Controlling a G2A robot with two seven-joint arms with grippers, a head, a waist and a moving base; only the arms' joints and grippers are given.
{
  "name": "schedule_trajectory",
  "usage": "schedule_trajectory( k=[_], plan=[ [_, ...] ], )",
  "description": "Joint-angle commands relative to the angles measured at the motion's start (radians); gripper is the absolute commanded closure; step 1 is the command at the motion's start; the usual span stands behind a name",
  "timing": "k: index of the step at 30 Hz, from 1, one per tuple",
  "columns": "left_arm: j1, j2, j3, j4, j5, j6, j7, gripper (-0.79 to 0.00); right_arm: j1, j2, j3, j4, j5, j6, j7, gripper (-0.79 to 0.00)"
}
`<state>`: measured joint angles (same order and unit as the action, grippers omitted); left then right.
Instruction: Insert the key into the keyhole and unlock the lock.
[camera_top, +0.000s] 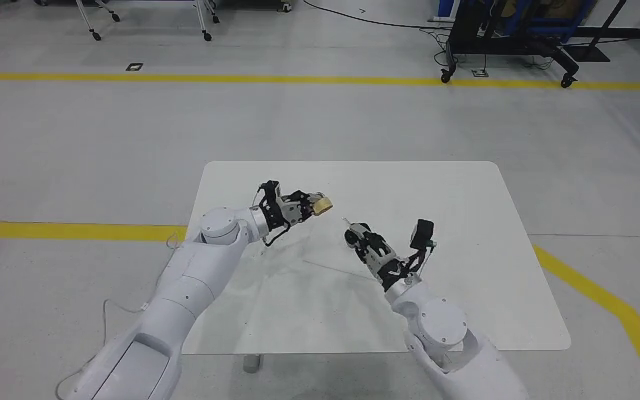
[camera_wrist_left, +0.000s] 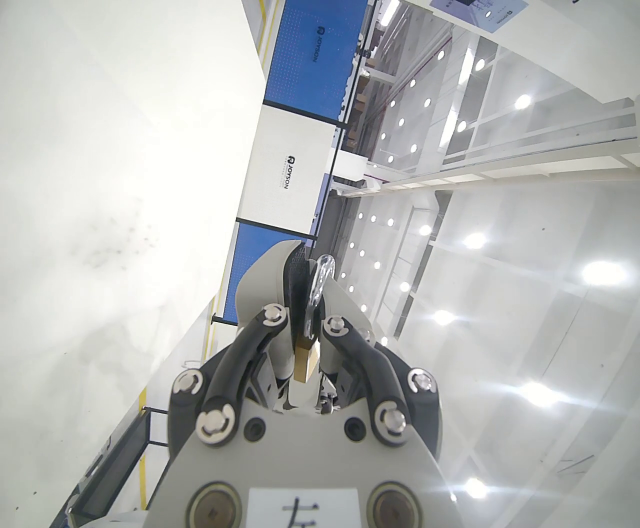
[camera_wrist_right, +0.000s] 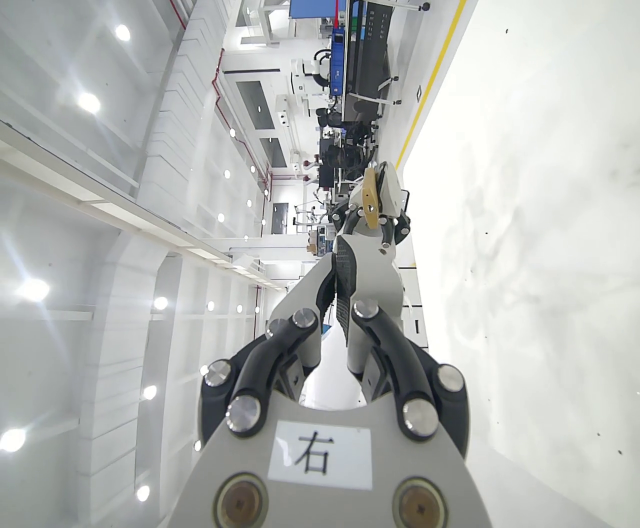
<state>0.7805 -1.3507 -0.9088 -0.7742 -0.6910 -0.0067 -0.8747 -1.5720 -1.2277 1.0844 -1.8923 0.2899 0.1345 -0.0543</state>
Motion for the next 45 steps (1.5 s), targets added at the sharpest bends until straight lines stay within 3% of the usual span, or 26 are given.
schedule_trajectory(
  k=[1, 8, 16, 45],
  plan=[
    [0.013, 0.003, -0.007, -0.020, 0.008, 0.009, 0.005, 0.000, 0.031, -0.008, -0.030, 0.023, -0.018, 0.020, -0.027, 0.000],
    [0.035, 0.011, -0.029, -0.057, -0.001, 0.062, -0.036, 0.000, 0.098, -0.030, -0.068, 0.086, -0.014, 0.076, -0.078, 0.000],
    [0.041, 0.011, -0.036, -0.076, 0.021, 0.083, -0.029, 0.000, 0.099, -0.037, -0.070, 0.087, -0.036, 0.077, -0.076, 0.000],
    [0.056, 0.006, -0.059, -0.094, 0.066, 0.080, 0.010, 0.000, 0.113, -0.070, -0.094, 0.109, -0.102, 0.091, -0.086, 0.000]
  ],
)
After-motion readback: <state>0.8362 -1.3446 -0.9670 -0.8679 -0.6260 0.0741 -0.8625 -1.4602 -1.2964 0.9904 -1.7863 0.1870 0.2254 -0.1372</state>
